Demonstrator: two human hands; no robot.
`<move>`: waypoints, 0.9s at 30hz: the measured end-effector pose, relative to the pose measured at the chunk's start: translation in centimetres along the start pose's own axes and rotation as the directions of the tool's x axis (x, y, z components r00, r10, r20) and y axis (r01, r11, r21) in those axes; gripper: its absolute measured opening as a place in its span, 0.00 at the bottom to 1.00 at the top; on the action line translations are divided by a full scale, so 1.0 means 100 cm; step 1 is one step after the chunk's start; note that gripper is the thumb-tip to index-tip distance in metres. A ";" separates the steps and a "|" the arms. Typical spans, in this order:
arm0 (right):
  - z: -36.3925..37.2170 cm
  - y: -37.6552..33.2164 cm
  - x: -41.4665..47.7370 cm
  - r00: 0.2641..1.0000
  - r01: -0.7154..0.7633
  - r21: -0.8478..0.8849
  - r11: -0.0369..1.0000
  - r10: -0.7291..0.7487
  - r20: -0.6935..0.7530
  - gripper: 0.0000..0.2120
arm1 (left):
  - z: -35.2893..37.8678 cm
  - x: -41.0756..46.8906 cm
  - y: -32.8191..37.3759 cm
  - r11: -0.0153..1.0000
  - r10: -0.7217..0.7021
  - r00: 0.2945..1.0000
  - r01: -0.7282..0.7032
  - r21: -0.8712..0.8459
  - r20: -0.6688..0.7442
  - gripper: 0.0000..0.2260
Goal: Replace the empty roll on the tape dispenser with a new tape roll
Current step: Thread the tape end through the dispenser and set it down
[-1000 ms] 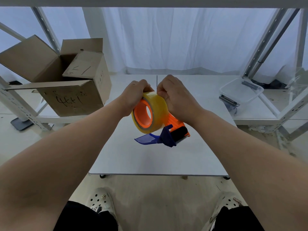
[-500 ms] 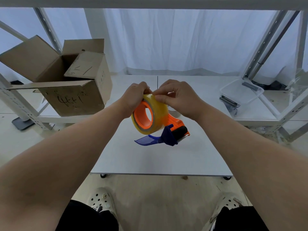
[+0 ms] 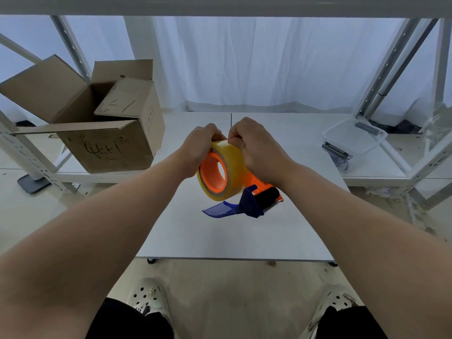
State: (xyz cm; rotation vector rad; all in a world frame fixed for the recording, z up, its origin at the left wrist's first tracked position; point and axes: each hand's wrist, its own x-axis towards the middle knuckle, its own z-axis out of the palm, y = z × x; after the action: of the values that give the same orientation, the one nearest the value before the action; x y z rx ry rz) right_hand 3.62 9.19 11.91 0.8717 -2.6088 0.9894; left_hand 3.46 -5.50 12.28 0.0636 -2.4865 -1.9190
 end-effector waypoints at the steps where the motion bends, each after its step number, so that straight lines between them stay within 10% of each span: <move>1: 0.000 -0.001 -0.001 1.000 -0.004 0.035 0.999 0.004 -0.003 0.05 | 0.000 0.000 0.000 1.000 -0.001 1.000 0.001 -0.014 0.001 0.16; 14: -0.019 -0.010 0.003 0.980 -0.163 0.334 0.928 0.115 0.160 0.16 | -0.006 -0.004 -0.002 0.999 -0.033 0.999 0.032 0.027 0.037 0.16; 27: -0.003 -0.009 0.006 1.000 0.013 0.131 0.991 -0.012 -0.008 0.06 | -0.001 0.000 -0.003 0.988 -0.093 0.995 0.089 -0.123 -0.033 0.14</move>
State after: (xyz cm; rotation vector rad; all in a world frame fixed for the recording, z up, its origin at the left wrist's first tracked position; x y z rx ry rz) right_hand 3.69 8.58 12.84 0.9115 -2.5530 1.1693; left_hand 3.46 -5.68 12.00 0.2155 -2.3765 -2.0781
